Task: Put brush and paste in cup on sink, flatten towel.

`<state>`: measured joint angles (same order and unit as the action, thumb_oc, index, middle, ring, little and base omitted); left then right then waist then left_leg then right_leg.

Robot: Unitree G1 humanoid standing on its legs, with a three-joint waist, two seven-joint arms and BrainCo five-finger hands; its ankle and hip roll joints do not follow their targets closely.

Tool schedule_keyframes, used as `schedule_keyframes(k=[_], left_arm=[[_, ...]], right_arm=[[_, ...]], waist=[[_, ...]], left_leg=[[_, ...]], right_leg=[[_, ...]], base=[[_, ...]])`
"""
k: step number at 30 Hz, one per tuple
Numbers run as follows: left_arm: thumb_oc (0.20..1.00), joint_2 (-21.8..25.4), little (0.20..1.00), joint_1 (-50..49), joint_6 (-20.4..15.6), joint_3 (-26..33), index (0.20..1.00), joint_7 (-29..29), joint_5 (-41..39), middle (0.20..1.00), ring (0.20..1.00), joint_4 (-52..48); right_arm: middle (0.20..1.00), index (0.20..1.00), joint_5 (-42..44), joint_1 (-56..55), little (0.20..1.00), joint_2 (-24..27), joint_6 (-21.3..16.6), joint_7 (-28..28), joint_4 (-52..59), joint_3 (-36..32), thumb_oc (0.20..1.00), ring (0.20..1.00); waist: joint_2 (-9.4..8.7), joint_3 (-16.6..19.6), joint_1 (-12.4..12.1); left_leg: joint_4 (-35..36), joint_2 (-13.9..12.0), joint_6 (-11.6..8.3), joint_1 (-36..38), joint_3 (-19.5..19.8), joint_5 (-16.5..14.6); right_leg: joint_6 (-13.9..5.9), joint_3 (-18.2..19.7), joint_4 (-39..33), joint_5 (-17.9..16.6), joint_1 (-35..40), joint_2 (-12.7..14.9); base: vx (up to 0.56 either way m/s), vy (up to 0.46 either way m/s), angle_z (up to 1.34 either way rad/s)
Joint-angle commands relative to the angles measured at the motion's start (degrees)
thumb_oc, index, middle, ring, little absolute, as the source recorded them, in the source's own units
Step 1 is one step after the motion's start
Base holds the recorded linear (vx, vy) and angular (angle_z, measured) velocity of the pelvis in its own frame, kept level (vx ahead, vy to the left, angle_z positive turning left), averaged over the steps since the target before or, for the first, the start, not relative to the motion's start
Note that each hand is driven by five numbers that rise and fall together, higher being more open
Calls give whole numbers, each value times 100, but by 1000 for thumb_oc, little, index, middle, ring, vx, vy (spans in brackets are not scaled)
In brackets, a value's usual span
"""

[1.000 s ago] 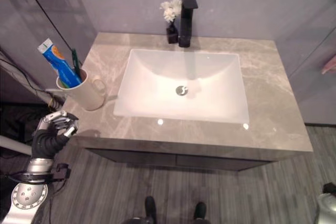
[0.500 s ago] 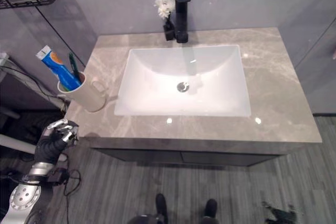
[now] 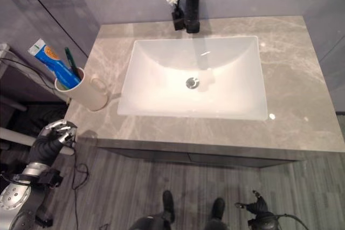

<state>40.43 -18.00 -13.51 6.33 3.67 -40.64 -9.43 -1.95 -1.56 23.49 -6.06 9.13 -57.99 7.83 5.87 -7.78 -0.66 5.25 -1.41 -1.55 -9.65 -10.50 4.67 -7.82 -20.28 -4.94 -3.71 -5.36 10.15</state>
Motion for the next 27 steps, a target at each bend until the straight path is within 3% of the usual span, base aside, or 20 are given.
schedule_keyframes(k=[1,17,27], left_arm=[[200,111,200,326,-261,329,200,-87,-190,200,200,24],[200,350,200,546,-294,392,200,-283,-123,200,200,259],[200,734,200,1077,-398,439,200,-458,99,200,200,669]], right_arm=[[1000,1000,89,194,1000,89,-195,181,420,73,1000,1000],[1000,1000,-2,240,1000,207,-267,159,809,304,1000,1000],[1000,1000,12,369,1000,239,-218,150,703,401,1000,1000]], waist=[[-112,-265,80],[-122,-486,129],[-156,-605,169]], left_leg=[[-25,-93,-324,131,209,20],[-25,-121,-320,22,150,7],[-25,-129,-317,7,85,-16]], right_leg=[[-351,110,45,-412,-2,306],[-347,201,65,-413,-184,278],[-340,264,110,-386,-272,256]], base=[[0,0,0],[3,1,-2],[0,0,0]])
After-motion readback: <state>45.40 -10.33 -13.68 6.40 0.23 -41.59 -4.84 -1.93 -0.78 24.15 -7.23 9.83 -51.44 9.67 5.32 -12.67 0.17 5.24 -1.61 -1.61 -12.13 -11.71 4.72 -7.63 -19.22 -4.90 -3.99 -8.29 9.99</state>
